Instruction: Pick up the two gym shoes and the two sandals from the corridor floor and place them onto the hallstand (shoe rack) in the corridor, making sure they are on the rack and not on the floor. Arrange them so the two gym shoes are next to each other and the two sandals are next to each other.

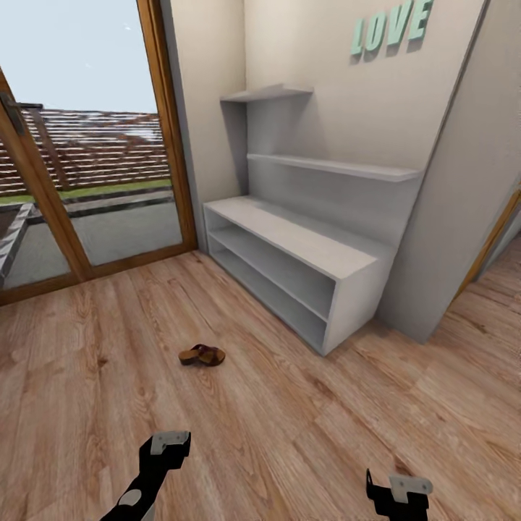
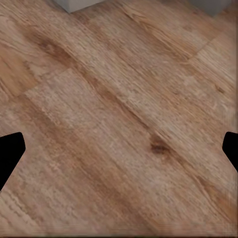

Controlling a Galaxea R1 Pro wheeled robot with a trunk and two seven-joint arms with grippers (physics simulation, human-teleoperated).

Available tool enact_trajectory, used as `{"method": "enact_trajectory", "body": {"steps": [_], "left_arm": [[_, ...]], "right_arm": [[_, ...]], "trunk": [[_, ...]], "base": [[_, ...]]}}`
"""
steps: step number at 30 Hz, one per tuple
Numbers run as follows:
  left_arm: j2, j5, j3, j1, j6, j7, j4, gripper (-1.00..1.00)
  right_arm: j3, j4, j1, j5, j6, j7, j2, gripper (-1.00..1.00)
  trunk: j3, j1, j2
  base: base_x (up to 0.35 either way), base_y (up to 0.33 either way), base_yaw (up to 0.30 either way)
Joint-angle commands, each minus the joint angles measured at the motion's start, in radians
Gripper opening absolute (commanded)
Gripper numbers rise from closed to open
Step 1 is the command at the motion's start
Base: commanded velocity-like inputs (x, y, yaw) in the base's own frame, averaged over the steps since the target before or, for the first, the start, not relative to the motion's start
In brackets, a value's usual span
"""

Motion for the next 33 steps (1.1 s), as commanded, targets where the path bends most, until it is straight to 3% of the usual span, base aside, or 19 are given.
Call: {"method": "enact_trajectory", "body": {"steps": [1, 13, 33], "left_arm": [[0.0, -0.003, 0.004, 0.001, -0.003, 0.0, 0.001, 1.0], [0.001, -0.003, 0.004, 0.005, -0.003, 0.002, -0.007, 1.0], [0.002, -0.003, 0.004, 0.008, -0.002, 0.004, -0.003, 1.0]], "right_arm": [[0.0, 0.001, -0.001, 0.003, -0.002, -0.004, 0.0, 1.0], [-0.001, 0.0, -0.001, 0.003, -0.002, -0.002, 0.0, 1.0], [-0.001, 0.0, -0.001, 0.002, -0.002, -0.004, 0.001, 1.0]], "trunk": [[-0.002, 0.0, 0.0], [-0.021, 0.0, 0.0], [-0.047, 0.0, 0.0]], "base": [[0.004, -0.002, -0.046], [0.001, 0.0, -0.101], [0.0, 0.0, -0.199]]}}
